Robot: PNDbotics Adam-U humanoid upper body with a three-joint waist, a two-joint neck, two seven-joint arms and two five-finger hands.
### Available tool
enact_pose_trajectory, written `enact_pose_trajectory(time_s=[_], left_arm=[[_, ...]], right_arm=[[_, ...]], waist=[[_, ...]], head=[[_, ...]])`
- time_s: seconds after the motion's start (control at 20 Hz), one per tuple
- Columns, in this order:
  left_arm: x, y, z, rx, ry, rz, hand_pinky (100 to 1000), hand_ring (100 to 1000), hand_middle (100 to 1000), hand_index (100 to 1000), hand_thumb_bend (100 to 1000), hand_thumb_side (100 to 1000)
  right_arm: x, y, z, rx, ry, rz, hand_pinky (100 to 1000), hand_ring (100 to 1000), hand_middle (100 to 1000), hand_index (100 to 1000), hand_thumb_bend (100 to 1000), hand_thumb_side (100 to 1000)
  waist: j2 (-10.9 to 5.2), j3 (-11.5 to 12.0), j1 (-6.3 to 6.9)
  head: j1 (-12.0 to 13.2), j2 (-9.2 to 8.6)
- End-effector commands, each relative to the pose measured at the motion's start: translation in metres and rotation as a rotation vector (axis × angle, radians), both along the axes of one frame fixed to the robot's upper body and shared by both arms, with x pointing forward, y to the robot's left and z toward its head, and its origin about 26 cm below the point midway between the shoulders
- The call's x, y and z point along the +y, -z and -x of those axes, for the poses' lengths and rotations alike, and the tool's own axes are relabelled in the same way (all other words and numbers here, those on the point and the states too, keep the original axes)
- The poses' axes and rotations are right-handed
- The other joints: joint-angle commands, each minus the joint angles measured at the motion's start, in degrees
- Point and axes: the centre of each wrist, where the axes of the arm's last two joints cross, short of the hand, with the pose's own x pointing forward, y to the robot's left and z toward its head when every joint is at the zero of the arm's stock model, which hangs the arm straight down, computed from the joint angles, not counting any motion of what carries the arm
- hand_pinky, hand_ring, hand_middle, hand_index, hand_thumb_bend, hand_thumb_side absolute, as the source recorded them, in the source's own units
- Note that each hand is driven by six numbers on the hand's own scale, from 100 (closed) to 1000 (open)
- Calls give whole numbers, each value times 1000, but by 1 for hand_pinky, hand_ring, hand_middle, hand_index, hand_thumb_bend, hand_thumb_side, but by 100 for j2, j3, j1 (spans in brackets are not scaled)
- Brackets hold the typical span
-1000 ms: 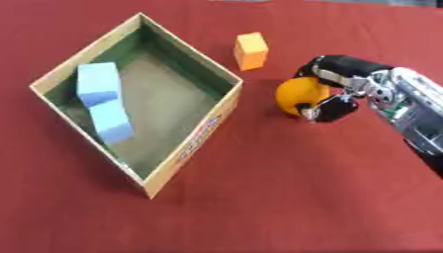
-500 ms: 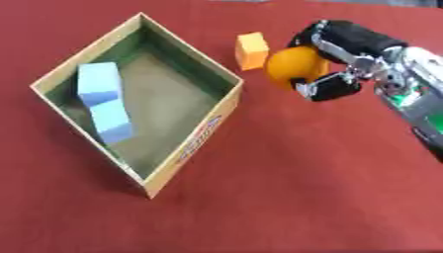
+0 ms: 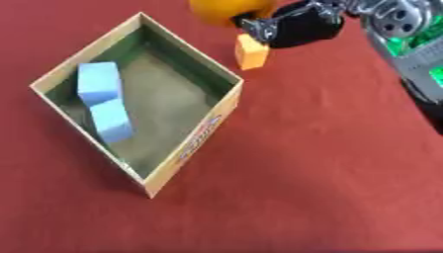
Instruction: Pick up objects on the table and place them in the box.
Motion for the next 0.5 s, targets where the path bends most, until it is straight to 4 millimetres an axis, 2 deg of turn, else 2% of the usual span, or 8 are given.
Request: enact_pose_trajectory(time_s=[0.05,0.25,0.5], left_arm=[[-1,-6,2,-17,14,-12,919,787,710,849,169,787],[-2,-6,2,-18,20,-10,919,787,710,849,170,787],[-3,-6,2,-14,27,-6,920,787,710,849,170,788]], right_arm=[[23,-3,7,17,-73,40,793,737,548,732,100,100],[47,9,3,106,-102,94,796,742,553,735,100,112],[60,40,-28,237,-57,153,802,748,557,739,100,138]], waist=[[-153,21,34],[-156,60,30],[-152,102,34]], head=[[-40,-8],[-75,-26],[-109,-65]])
